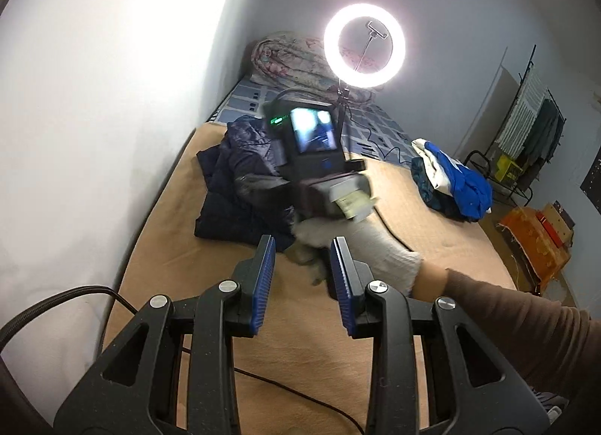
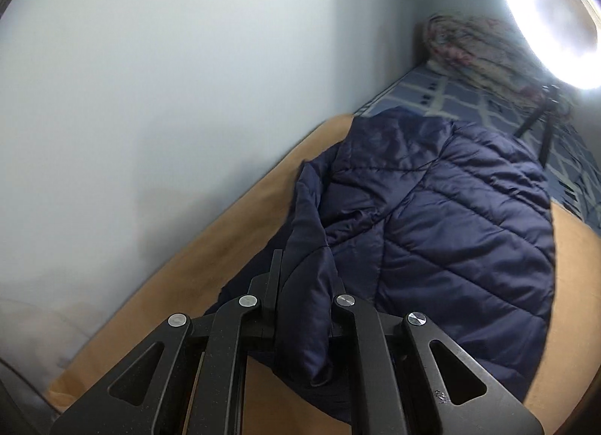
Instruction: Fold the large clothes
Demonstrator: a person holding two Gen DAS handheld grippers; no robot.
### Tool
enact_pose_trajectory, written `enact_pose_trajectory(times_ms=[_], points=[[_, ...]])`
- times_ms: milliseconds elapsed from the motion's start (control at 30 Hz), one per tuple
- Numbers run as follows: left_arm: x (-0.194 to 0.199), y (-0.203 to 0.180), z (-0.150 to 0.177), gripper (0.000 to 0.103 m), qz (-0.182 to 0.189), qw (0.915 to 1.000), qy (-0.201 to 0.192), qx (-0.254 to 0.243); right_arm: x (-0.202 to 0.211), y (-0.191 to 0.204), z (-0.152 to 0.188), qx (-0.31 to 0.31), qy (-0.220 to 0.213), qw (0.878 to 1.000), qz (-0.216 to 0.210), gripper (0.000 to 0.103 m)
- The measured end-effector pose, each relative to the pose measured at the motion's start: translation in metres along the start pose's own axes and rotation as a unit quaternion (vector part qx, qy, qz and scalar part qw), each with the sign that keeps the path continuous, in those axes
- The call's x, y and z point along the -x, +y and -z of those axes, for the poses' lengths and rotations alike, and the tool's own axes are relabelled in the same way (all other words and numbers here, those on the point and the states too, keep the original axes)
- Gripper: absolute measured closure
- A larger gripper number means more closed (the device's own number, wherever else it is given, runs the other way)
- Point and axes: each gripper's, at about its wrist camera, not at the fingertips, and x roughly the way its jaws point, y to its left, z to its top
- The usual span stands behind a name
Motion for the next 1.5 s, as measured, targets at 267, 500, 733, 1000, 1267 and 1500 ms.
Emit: enact_pose_trajectory(times_ms=[267,500,733,1000,1267,1500], points=[[-0.004,0.004,-0.001,0.073,-0.014,0.9999,0.002,0.006,-0.023,-0.023,0.0,-0.019,0.021,0.996,-0.082,0.084],[-0.027,0.005,-0.003,0.073,-0.02,0.9996,0.018,0.011,0.046,-0.094,0.016,-0.091,-0.018,0.967,-0.236,0.057],[-0.105,-0.017,-0.052,0.073,-0.048,0.9985,0.02,-0.019,0.104,-0.169,0.061,-0.138,-0.045,0.982,-0.121,0.055],[-0.23,0.031,-0.057,0.073,-0.179,0.9804,0.081,-0.012,0.097,-0.219,0.095,-0.208,-0.036,0.974,-0.077,0.037],[-0.269,0.082,-0.017,0.07,-0.227,0.9669,0.116,-0.009,0.05,-0.225,0.116,-0.222,0.01,0.968,-0.117,0.035],[-0.264,0.093,-0.015,0.07,-0.207,0.9704,0.123,0.011,0.029,-0.228,0.121,-0.263,0.012,0.945,-0.192,0.048]])
